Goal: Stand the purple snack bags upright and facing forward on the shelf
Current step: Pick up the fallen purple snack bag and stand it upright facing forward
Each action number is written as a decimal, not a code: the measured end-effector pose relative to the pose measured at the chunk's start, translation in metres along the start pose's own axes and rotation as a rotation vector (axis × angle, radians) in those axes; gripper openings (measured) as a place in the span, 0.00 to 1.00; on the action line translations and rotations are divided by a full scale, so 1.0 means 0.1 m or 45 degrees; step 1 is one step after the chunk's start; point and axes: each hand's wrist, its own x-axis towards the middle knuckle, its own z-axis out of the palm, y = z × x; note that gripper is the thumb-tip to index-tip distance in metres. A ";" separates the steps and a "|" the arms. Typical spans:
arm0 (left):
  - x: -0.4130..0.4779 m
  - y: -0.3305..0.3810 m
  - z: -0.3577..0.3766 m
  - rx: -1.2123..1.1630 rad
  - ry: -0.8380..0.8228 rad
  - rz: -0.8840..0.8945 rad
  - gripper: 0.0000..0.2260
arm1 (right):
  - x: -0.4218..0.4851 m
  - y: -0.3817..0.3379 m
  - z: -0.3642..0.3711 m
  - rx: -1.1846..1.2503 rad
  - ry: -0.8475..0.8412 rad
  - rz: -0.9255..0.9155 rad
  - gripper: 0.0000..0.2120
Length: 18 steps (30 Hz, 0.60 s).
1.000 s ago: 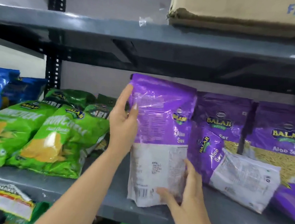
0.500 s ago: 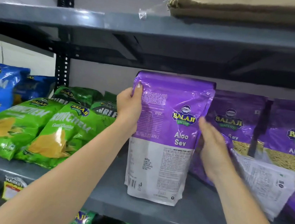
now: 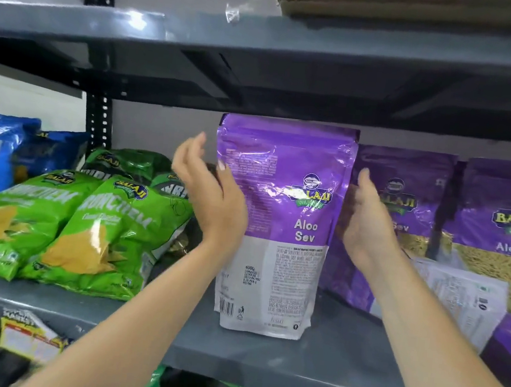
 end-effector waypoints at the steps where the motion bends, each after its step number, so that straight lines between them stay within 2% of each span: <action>1: -0.14 -0.01 -0.07 0.064 -0.008 0.105 0.18 | 0.00 0.05 -0.01 0.031 -0.017 0.122 0.25; 3: -0.52 0.01 -0.21 0.217 -0.172 0.199 0.15 | 0.00 0.16 -0.04 0.020 -0.059 0.340 0.32; 4: -0.71 0.02 -0.26 0.260 -0.278 0.127 0.13 | 0.00 0.20 -0.06 -0.003 -0.080 0.411 0.31; 6: -1.01 0.08 -0.33 0.299 -0.427 -0.132 0.14 | -0.04 0.25 -0.04 -0.066 -0.172 0.477 0.23; 8: -1.16 0.11 -0.35 0.349 -0.458 -0.235 0.19 | -0.09 0.26 0.00 -0.171 -0.294 0.473 0.15; 10: -1.15 0.15 -0.36 0.386 -0.463 -0.244 0.23 | -0.14 0.28 0.03 -0.242 -0.386 0.468 0.13; 12: -1.12 0.18 -0.37 0.394 -0.520 -0.273 0.29 | -0.19 0.27 0.06 -0.261 -0.381 0.457 0.13; 15: -1.06 0.19 -0.36 0.225 -0.618 -0.449 0.38 | -0.22 0.24 0.10 -0.336 -0.389 0.445 0.08; 18: -0.99 0.12 -0.34 0.015 -0.575 -0.581 0.36 | -0.28 0.18 0.11 -0.409 -0.388 0.338 0.07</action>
